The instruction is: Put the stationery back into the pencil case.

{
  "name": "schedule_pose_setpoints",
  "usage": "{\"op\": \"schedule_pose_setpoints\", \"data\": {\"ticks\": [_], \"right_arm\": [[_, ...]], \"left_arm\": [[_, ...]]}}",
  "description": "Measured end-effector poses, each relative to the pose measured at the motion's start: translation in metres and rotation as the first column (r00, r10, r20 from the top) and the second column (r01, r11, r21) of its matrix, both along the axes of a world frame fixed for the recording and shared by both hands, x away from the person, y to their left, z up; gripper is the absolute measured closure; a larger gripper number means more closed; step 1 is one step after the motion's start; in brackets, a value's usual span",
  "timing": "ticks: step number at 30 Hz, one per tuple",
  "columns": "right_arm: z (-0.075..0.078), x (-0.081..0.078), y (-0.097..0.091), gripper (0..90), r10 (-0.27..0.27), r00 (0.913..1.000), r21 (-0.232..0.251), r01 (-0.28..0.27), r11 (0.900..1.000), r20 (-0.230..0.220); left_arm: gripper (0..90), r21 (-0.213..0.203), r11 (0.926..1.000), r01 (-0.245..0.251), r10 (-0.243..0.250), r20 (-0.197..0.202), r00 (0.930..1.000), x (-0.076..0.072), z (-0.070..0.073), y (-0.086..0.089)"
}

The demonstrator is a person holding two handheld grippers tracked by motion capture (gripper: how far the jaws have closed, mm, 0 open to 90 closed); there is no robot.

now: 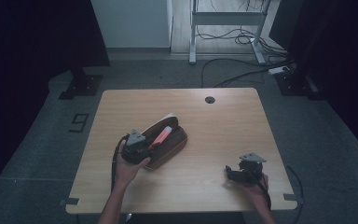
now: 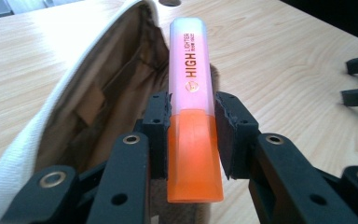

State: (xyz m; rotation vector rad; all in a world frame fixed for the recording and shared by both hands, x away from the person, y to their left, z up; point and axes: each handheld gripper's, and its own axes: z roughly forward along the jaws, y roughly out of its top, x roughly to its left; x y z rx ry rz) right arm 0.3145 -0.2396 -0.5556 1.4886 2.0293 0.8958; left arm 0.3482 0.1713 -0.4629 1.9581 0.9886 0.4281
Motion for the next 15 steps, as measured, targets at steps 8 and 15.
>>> {"op": "schedule_pose_setpoints", "data": {"ticks": [8,15], "right_arm": [[0.0,0.0,0.0,9.5,0.001,1.0,0.002,-0.001,1.0,0.001],[0.0,0.0,0.0,9.5,0.001,1.0,0.001,-0.001,1.0,0.0]], "left_arm": [[67.6,0.051,0.9984,-0.022,0.022,-0.003,0.9997,0.011,-0.009,0.004],[67.4,0.089,0.9953,-0.039,0.04,-0.015,0.9991,0.016,-0.016,0.004]]}}
